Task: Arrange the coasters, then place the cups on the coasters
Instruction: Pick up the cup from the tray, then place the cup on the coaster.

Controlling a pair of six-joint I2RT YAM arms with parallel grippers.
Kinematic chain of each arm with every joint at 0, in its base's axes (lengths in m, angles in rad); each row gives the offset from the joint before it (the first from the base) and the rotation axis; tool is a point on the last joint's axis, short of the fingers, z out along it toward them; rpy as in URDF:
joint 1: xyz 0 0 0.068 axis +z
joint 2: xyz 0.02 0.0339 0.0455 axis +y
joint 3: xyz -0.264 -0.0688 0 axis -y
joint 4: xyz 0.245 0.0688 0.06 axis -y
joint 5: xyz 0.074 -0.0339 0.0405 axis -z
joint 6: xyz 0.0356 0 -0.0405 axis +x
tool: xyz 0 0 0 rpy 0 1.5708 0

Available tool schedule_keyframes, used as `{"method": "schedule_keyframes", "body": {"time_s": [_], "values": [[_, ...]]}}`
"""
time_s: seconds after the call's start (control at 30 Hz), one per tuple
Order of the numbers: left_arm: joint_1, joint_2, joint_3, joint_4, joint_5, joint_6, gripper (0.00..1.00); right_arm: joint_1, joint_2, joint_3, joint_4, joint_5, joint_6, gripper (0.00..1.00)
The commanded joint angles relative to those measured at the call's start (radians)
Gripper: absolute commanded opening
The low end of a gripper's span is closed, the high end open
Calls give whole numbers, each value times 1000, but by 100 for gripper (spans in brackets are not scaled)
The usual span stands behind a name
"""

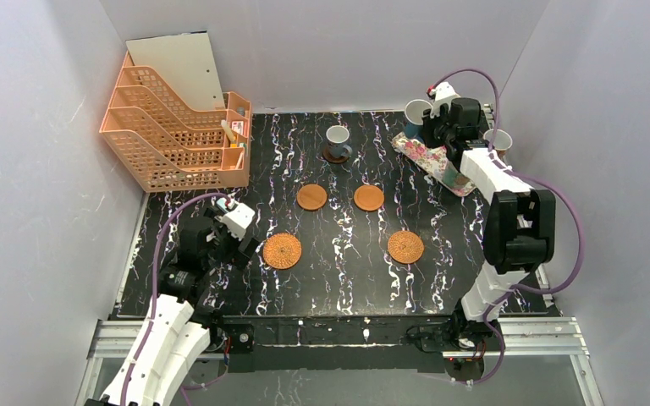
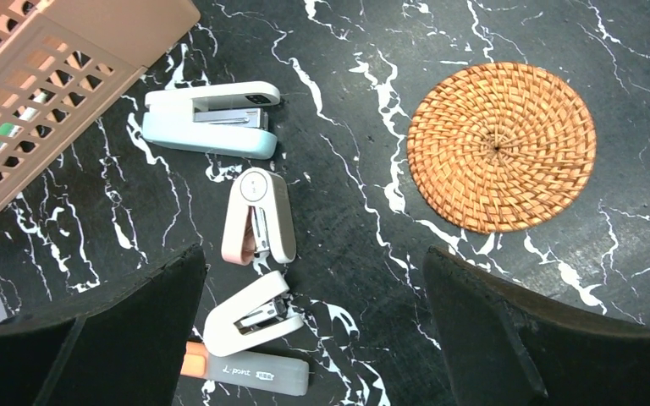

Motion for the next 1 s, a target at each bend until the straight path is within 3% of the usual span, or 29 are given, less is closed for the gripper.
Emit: {"method": "schedule_keyframes", "body": {"time_s": [0.0, 0.27, 0.7, 0.83, 0.97], "values": [[-3, -16, -12, 17, -37, -14, 98, -2, -97, -2, 86, -71, -3, 1], [-3, 63, -2, 22, -29, -27, 98, -3, -173, 11, -74, -170, 15, 1], [-3, 17, -19, 48, -108, -59, 98, -1, -305, 119, -353, -296, 82, 1], [0, -6, -23, 50, -107, -65, 98, 23, -325, 158, -383, -355, 108, 1], [15, -40, -30, 53, -103, -70, 98, 44, -382, 93, -318, -476, 143, 1]]}}
